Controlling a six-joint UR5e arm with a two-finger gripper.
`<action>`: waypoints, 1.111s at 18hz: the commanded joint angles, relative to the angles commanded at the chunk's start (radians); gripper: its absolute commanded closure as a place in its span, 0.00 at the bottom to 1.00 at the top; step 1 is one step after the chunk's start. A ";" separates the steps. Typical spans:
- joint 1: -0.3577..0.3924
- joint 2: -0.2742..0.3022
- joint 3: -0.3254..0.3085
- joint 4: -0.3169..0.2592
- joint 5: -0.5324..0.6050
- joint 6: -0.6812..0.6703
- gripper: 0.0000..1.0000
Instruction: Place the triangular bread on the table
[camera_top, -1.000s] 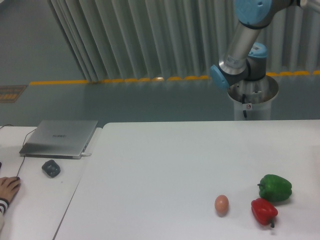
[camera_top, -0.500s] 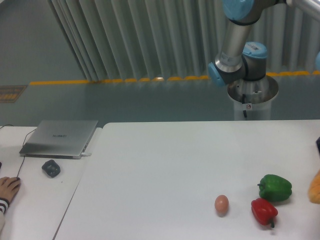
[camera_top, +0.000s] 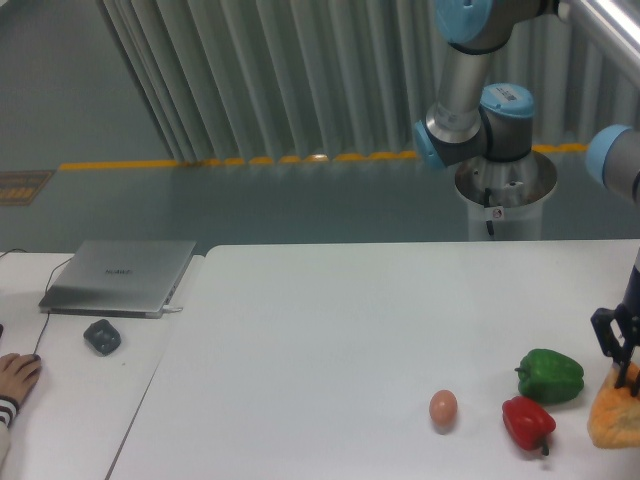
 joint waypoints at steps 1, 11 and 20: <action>0.000 -0.002 -0.003 0.000 0.002 0.000 0.69; 0.002 -0.006 -0.020 0.015 0.061 0.015 0.00; -0.006 0.061 -0.028 -0.024 0.107 0.354 0.00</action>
